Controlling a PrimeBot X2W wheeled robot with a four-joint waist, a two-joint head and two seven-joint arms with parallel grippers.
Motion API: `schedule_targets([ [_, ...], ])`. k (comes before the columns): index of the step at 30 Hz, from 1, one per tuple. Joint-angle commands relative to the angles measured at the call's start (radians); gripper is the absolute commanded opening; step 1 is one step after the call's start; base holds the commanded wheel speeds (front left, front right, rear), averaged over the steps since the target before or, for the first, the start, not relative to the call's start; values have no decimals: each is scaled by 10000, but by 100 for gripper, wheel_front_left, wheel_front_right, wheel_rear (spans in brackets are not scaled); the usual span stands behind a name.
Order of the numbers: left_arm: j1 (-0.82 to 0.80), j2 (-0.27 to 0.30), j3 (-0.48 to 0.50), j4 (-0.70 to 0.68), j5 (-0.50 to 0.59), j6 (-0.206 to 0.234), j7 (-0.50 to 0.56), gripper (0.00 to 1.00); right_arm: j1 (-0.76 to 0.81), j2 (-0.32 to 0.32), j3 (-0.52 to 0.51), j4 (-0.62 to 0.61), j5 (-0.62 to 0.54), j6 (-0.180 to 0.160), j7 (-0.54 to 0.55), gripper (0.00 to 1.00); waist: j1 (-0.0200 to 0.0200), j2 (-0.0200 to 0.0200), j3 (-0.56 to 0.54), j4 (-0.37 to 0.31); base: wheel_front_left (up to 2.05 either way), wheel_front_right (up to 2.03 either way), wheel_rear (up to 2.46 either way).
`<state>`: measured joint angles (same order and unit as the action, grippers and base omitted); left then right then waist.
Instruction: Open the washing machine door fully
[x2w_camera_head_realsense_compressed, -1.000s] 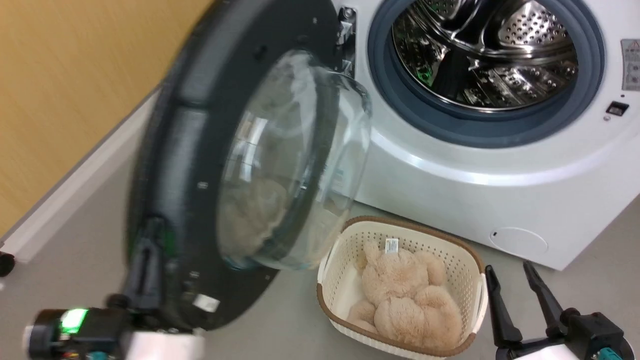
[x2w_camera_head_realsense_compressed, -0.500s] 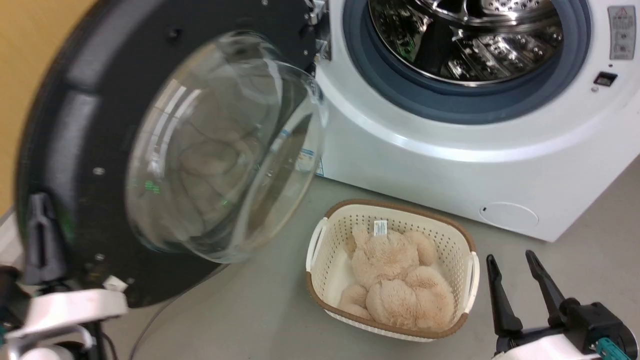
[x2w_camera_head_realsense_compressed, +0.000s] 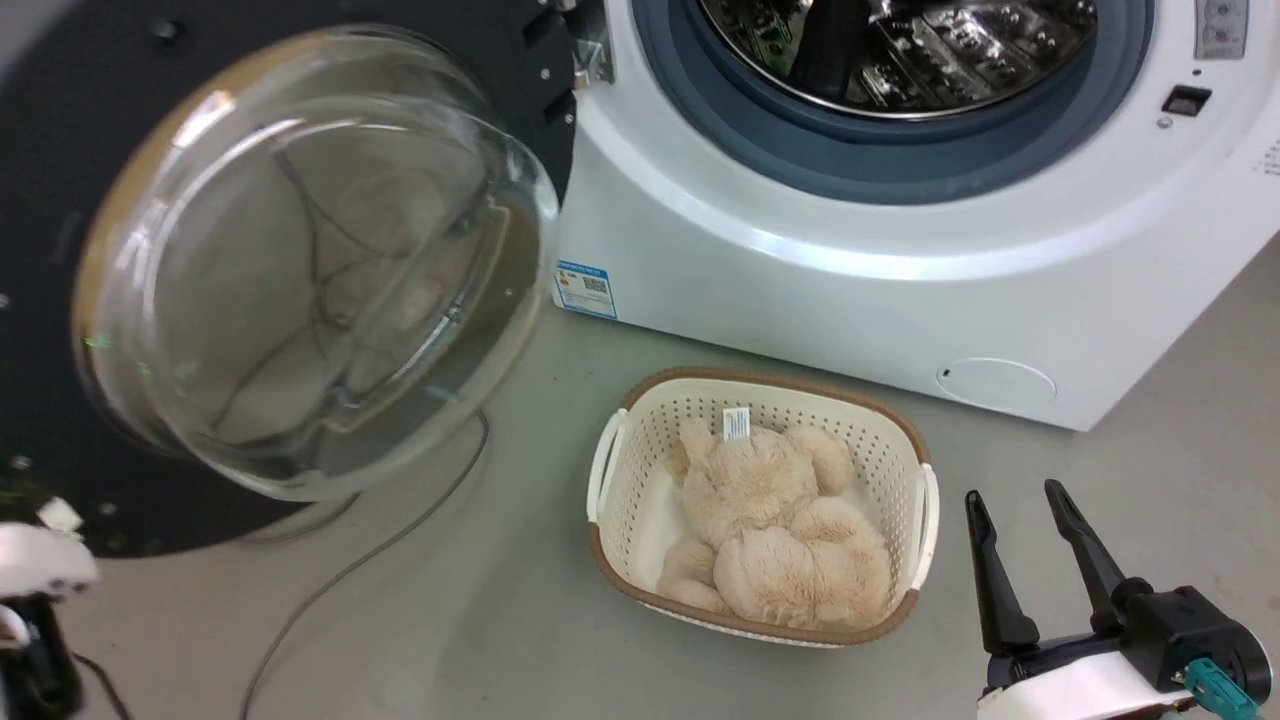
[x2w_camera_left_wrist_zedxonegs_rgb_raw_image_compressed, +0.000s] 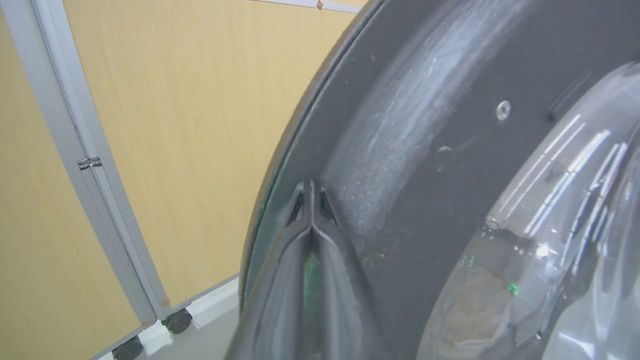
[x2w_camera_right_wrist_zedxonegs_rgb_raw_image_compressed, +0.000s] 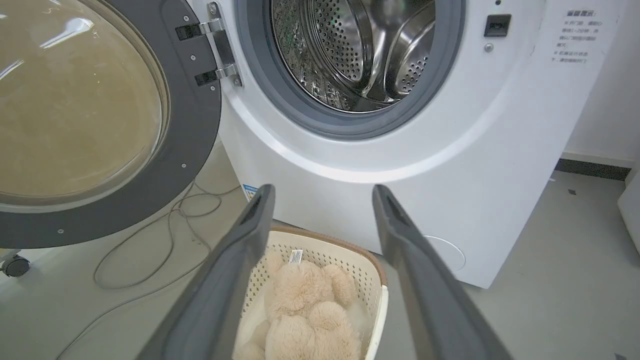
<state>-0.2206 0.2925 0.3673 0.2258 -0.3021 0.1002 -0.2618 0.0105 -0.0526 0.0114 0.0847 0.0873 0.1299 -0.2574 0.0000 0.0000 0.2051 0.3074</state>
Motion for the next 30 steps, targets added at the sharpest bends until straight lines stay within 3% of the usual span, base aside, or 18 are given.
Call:
schedule_targets([
  [1, -402, 143, 79, 435, -48, -161, 0, 0, -230, 24, 11, 8, -72, 8, -44, 100, 0, 0, 81, -63, 0, 0, 0],
  [12, -2063, 854, 263, 3089, 195, -832, 0, 0, -420, 24, 98, 78, -156, 8, -44, 100, 0, 0, 378, -331, 0, 0, 0],
  [30, -4568, 2055, 291, 5876, 549, -1335, 0, 0, -753, 24, 194, 133, -250, 8, -44, 100, 0, 0, 808, -608, 0, 0, 0],
])
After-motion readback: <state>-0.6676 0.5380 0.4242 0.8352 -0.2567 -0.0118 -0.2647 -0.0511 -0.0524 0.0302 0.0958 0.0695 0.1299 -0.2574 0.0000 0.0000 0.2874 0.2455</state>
